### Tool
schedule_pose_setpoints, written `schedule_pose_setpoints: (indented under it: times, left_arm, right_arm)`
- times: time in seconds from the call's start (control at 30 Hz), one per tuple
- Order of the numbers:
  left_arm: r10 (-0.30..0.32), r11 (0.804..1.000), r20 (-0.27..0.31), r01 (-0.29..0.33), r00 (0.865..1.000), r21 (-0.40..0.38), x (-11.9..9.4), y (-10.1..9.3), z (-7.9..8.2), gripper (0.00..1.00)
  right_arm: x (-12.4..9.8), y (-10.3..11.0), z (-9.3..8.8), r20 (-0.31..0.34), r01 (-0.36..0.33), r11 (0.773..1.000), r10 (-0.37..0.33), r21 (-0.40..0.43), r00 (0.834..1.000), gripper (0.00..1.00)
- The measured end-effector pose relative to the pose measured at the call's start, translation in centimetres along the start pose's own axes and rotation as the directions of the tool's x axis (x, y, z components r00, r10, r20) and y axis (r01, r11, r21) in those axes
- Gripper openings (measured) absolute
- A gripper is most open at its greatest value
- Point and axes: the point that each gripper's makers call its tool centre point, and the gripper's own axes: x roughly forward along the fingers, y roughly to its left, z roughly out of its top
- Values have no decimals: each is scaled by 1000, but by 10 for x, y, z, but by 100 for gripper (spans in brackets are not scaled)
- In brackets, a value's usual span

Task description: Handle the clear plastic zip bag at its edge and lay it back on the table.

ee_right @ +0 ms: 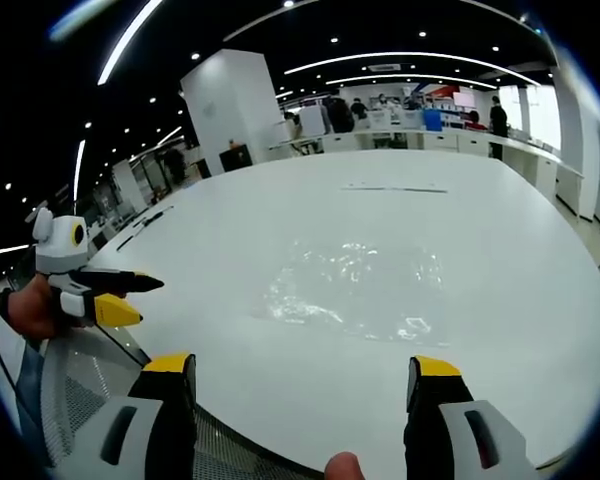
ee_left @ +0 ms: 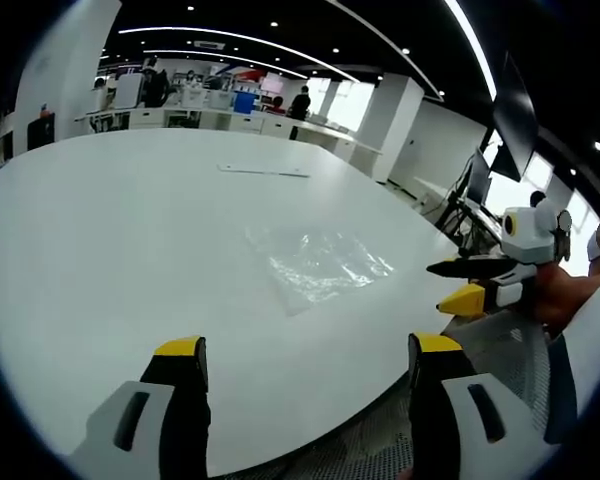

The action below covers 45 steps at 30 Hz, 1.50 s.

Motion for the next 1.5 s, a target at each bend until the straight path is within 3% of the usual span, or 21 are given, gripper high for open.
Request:
schedule_pose_setpoints:
  times: [1.5]
  left_arm:
    - [-2, 1000, 2, 2, 1000, -7, 0, 1, 0, 81]
  right_arm:
    - [2, 3, -2, -7, -8, 1000, 8, -14, 1000, 86]
